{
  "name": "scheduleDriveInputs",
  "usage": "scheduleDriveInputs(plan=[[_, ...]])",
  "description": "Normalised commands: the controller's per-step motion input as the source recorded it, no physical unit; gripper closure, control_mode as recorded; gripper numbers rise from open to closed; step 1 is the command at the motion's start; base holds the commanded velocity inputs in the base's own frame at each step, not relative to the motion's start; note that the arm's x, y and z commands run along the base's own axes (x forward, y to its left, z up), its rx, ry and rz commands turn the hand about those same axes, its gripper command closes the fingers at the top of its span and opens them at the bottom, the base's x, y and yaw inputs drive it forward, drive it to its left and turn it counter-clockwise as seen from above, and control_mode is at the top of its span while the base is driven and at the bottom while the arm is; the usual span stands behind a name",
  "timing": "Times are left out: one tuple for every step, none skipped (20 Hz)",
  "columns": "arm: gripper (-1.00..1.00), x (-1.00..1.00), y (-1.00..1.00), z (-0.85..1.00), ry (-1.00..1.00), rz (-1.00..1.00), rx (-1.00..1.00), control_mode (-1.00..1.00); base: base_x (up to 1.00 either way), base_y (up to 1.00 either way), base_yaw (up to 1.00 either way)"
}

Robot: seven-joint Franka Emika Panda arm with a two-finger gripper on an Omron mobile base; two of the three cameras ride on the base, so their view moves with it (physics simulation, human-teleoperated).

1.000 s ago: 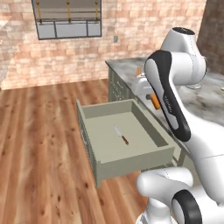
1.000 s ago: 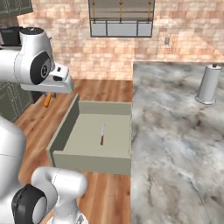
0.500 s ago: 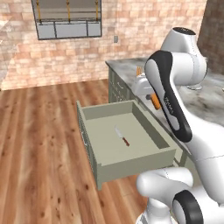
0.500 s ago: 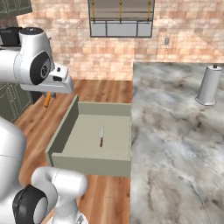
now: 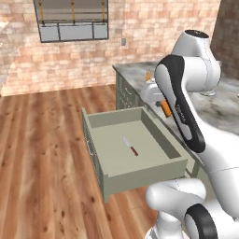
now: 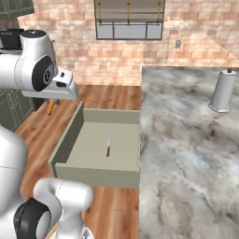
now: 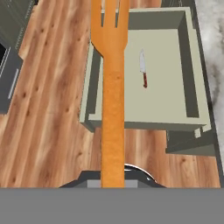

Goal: Pick up the metallic utensils from the counter and place them in the open drawer. Make sure not to pick up any wooden utensils.

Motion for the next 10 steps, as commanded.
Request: scheduleDriveInputs(plan=[[1.0, 0.0, 0.0, 0.0, 0.0, 0.0, 0.0, 1.0, 0.0, 0.0, 0.0], [1.0, 0.0, 0.0, 0.0, 0.0, 0.0, 0.0, 1.0, 0.12, 0.0, 0.0], [1.0, 0.44, 0.0, -0.06, 0.07, 0.0, 0.0, -1.0, 0.0, 0.0, 0.0], [1.0, 0.61, 0.0, -0.08, 0.13, 0.0, 0.01, -1.0, 0.0, 0.0, 0.0], [1.0, 0.83, 0.0, -0.08, 0.18, 0.0, 0.0, -1.0, 0.0, 0.0, 0.0], [1.0, 0.93, 0.0, -0.08, 0.21, 0.0, 0.0, -1.0, 0.0, 0.0, 0.0], [1.0, 1.0, 0.0, -0.09, 0.25, 0.0, 0.0, -1.0, 0.0, 0.0, 0.0], [1.0, 1.0, 0.0, -0.11, 0.28, 0.0, 0.0, -1.0, 0.0, 0.0, 0.0], [1.0, 1.0, 0.0, -0.1, 0.31, 0.0, 0.0, -1.0, 0.0, 0.0, 0.0], [1.0, 1.0, 0.0, -0.14, 0.32, 0.0, 0.0, -1.0, 0.0, 0.0, 0.0]])
